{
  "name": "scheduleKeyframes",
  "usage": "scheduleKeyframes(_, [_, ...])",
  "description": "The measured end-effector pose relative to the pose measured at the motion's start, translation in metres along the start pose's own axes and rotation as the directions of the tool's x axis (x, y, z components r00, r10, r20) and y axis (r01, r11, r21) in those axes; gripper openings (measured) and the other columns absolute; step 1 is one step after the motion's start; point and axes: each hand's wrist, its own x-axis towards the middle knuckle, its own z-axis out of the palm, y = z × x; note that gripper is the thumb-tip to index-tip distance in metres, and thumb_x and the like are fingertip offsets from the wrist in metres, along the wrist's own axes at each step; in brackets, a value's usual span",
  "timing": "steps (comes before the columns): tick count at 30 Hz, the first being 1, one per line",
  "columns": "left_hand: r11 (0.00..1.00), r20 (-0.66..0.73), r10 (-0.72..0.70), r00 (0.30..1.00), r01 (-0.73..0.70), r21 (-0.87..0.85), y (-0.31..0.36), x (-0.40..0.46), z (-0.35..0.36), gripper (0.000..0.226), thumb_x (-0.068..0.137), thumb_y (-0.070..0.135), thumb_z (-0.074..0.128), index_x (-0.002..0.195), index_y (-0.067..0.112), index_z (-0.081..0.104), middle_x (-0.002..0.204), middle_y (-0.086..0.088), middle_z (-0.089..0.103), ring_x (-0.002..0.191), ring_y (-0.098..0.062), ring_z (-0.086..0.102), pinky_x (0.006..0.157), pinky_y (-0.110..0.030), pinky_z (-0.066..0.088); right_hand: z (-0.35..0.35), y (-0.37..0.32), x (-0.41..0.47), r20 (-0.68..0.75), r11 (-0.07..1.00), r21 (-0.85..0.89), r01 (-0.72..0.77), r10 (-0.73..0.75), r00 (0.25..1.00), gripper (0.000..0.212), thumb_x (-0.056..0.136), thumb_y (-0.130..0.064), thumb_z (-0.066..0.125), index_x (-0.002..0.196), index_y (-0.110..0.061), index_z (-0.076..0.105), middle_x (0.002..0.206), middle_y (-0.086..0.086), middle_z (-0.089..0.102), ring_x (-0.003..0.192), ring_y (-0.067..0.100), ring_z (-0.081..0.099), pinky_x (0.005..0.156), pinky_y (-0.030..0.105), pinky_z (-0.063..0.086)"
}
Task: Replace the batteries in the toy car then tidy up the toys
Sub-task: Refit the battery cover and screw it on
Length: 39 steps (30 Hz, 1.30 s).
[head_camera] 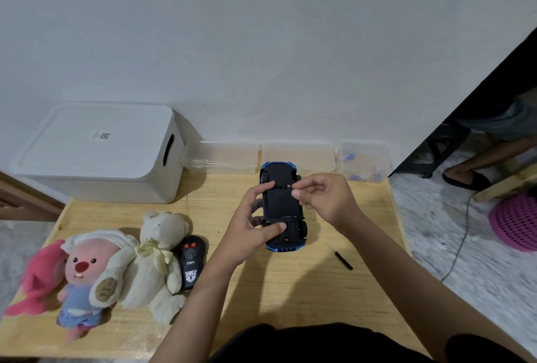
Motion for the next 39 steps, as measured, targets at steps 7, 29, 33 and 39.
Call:
scheduleKeyframes(7, [0.998, -0.033, 0.054, 0.998, -0.053, 0.035, 0.002, -0.003, 0.002, 0.066, 0.070, 0.007, 0.070, 0.126, 0.036, 0.050, 0.121, -0.002, 0.062, 0.106, -0.021, 0.063, 0.086, -0.044, 0.055, 0.000, -0.001, -0.001, 0.033, 0.997, -0.070, 0.040, -0.038, 0.999, 0.007, 0.078, -0.004, 0.073, 0.079, -0.011, 0.071, 0.068, 0.006, 0.066, 0.056, 0.010, 0.062, 0.061, 0.020, 0.054])
scheduleKeyframes(29, [0.996, -0.201, 0.076, 0.977, -0.081, -0.020, 0.011, -0.005, 0.010, 0.022, 0.094, 0.013, 0.056, 0.112, 0.027, 0.059, 0.105, -0.004, 0.067, 0.080, -0.026, 0.069, 0.071, -0.052, 0.058, 0.016, 0.006, -0.020, -0.160, 0.931, -0.165, 0.325, -0.350, 0.923, 0.011, 0.074, -0.006, 0.076, 0.081, -0.014, 0.072, 0.081, -0.003, 0.064, 0.069, 0.009, 0.058, 0.063, 0.022, 0.049])
scheduleKeyframes(33, [0.997, -0.154, 0.075, 0.985, -0.079, -0.020, 0.013, -0.007, 0.008, 0.028, 0.094, 0.010, 0.055, 0.119, 0.023, 0.054, 0.110, -0.006, 0.065, 0.082, -0.031, 0.070, 0.071, -0.048, 0.059, 0.011, 0.001, -0.016, -0.117, 0.980, -0.050, 0.192, -0.197, 0.973, 0.013, 0.074, -0.006, 0.076, 0.076, -0.018, 0.071, 0.072, -0.007, 0.066, 0.063, 0.001, 0.055, 0.062, 0.019, 0.050])
scheduleKeyframes(39, [0.995, -0.154, 0.032, 0.988, -0.046, -0.085, 0.012, -0.007, 0.009, 0.032, 0.089, 0.033, 0.052, 0.121, 0.029, 0.054, 0.114, -0.010, 0.063, 0.092, -0.026, 0.069, 0.070, -0.042, 0.059, 0.002, -0.007, -0.017, -0.069, 0.981, 0.079, 0.175, -0.170, 0.983, 0.013, 0.077, 0.003, 0.071, 0.081, -0.009, 0.069, 0.072, 0.001, 0.066, 0.059, -0.002, 0.059, 0.062, 0.011, 0.050])
